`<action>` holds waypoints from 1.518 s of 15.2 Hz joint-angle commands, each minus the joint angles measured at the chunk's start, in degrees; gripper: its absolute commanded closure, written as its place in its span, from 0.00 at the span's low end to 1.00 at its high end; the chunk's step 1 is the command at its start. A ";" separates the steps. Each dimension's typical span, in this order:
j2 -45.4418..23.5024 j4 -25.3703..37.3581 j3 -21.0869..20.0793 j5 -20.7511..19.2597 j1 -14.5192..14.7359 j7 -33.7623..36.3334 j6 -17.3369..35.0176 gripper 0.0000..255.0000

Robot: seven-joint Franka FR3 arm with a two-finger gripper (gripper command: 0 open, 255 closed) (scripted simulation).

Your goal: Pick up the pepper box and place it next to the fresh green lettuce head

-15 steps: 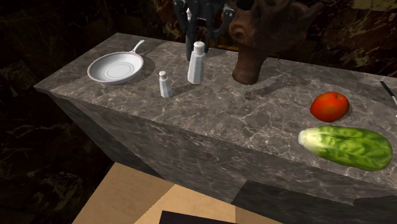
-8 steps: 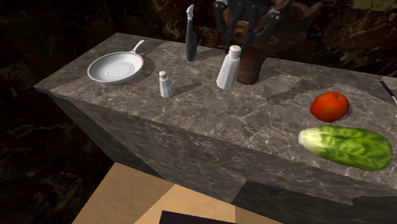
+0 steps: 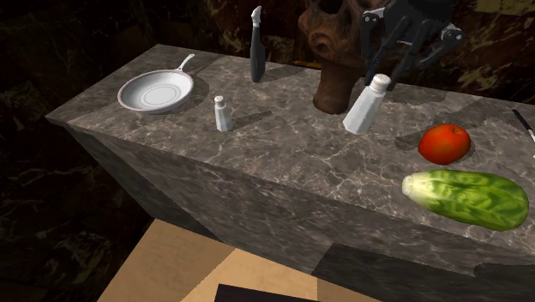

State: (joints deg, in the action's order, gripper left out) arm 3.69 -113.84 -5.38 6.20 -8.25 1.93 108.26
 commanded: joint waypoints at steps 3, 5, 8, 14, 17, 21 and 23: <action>0.49 -0.34 3.06 -0.42 -2.70 -5.65 -0.71 1.00; 0.46 -0.25 4.55 -0.67 -4.00 -8.34 -1.02 1.00; 0.08 0.27 6.52 -1.01 -5.71 -11.87 -1.47 1.00; -0.89 -3.30 6.49 -0.84 -5.68 -12.26 3.04 1.00; -1.53 -4.91 6.47 -0.74 -5.66 -12.47 5.29 1.00; -2.55 -6.89 6.45 -0.58 -5.64 -12.76 8.28 1.00; -3.13 -7.80 6.44 -0.49 -5.63 -12.91 9.77 1.00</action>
State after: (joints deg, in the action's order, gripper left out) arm 0.76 -121.13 1.06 5.68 -13.87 -10.89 117.28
